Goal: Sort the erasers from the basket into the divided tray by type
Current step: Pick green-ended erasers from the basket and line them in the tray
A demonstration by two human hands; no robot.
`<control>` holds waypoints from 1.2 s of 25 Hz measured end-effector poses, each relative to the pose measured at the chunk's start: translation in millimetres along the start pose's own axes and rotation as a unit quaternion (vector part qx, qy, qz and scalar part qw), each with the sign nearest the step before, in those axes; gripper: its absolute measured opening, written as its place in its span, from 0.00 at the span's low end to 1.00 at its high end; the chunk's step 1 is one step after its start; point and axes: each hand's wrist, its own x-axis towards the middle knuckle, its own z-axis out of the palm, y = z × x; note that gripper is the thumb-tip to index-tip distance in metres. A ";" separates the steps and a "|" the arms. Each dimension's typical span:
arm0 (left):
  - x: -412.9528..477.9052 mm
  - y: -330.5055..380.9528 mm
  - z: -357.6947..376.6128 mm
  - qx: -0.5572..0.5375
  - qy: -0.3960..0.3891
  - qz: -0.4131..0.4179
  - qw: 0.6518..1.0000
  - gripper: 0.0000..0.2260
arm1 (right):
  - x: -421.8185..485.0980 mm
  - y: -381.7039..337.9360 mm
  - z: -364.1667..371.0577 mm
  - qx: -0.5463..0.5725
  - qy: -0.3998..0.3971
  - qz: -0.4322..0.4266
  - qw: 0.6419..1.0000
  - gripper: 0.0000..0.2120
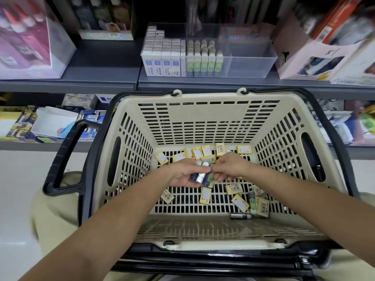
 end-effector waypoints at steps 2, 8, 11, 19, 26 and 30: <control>0.1 -1.1 4.0 0.004 -0.017 0.012 1.000 0.07 | 0.1 -1.0 -1.0 0.057 -0.015 0.020 0.998 0.10; 2.4 -4.5 11.2 0.060 0.027 -0.004 0.998 0.08 | -3.2 8.4 -24.5 -0.131 -0.039 0.053 0.989 0.13; 1.3 -4.3 9.9 0.067 0.030 -0.024 0.997 0.10 | -6.1 31.5 -34.1 -0.341 -0.044 0.101 0.934 0.10; 3.3 -4.5 6.6 0.082 0.035 -0.025 0.996 0.12 | 4.8 57.6 -32.7 -0.436 -0.106 0.072 0.891 0.11; 3.9 -3.9 5.3 0.061 0.037 -0.024 0.997 0.13 | 3.9 59.2 -23.5 -0.523 -0.171 0.067 0.833 0.11; 4.0 -2.4 4.9 0.026 0.043 -0.018 0.999 0.13 | 0.1 41.2 -34.7 -0.515 -0.173 0.076 0.836 0.12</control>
